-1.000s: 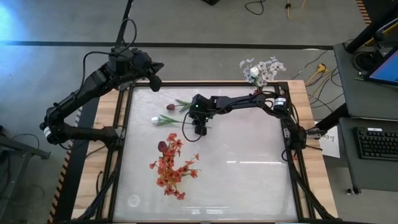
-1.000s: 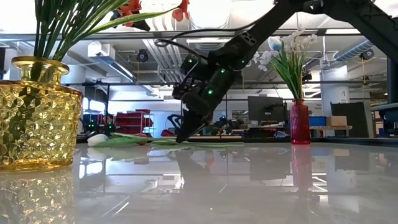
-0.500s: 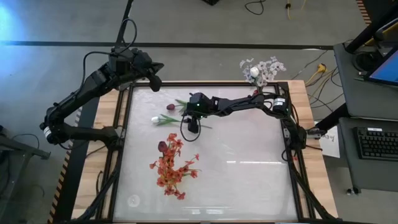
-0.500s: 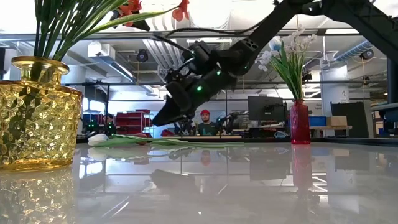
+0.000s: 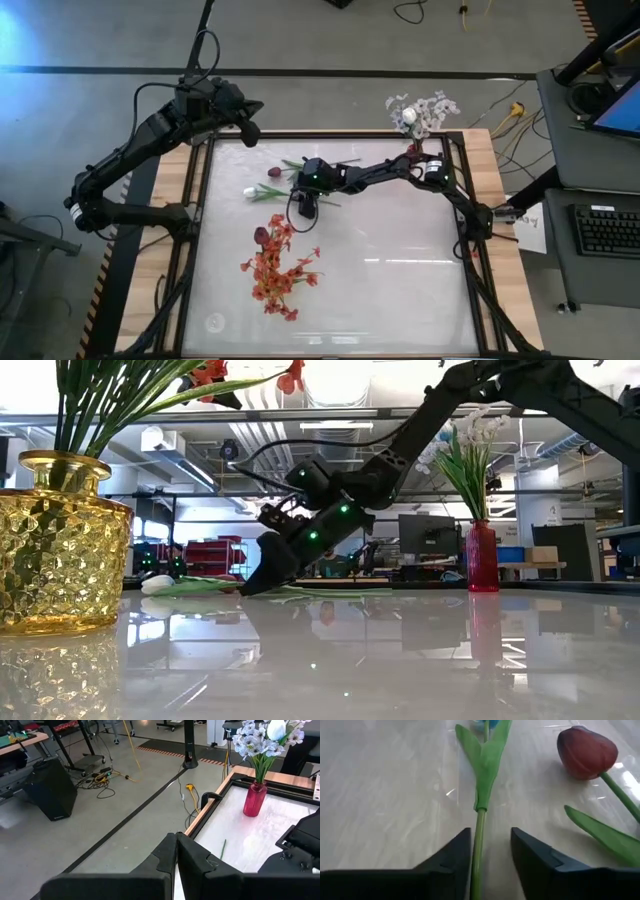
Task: Sort flowers into vase by color
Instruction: Put the white tulip into the red vase
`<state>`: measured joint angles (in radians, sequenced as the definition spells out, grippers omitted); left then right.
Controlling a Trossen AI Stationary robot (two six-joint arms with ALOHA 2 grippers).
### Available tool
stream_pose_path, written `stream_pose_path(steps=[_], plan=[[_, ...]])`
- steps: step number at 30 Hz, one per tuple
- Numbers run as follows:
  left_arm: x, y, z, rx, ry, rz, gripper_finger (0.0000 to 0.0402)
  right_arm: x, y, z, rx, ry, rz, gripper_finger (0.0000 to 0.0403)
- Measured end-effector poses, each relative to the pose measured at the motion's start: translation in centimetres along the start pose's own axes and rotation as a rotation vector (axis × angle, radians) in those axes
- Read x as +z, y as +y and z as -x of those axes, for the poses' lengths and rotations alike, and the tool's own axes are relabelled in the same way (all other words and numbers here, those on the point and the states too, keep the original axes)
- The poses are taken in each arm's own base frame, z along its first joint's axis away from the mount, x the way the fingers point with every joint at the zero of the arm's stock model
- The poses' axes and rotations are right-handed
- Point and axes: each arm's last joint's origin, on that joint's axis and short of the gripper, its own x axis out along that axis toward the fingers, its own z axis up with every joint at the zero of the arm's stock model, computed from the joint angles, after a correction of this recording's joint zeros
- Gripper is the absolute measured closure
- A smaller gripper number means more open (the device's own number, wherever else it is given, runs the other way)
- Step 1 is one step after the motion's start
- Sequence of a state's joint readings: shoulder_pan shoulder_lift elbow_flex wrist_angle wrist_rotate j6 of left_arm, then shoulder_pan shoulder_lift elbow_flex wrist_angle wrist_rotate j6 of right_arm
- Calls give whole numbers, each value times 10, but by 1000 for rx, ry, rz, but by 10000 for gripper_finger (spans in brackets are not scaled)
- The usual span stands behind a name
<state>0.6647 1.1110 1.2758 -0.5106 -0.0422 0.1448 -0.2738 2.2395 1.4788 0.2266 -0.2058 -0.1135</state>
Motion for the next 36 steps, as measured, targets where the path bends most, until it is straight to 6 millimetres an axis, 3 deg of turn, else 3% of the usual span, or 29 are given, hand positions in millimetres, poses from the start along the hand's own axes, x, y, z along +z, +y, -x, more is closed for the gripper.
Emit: stream_pose_path(steps=[6, 12, 17, 24, 36], plan=[[0, 0, 0, 1, -5, 0, 402, 2, 1, 2, 32, 0, 0, 379], [3, 0, 1, 4, -24, -22, 402, 27, 1, 27, 80, -28, -11, 392], [7, 1, 1, -3, -66, -46, 402, 52, -1, 65, 46, -80, 7, 393], [11, -3, 3, -125, -202, -88, 402, 78, 6, 142, -89, -192, 35, 393], [-1, -6, 6, -115, -476, -133, 402, 63, 31, 250, -191, -419, -11, 393]])
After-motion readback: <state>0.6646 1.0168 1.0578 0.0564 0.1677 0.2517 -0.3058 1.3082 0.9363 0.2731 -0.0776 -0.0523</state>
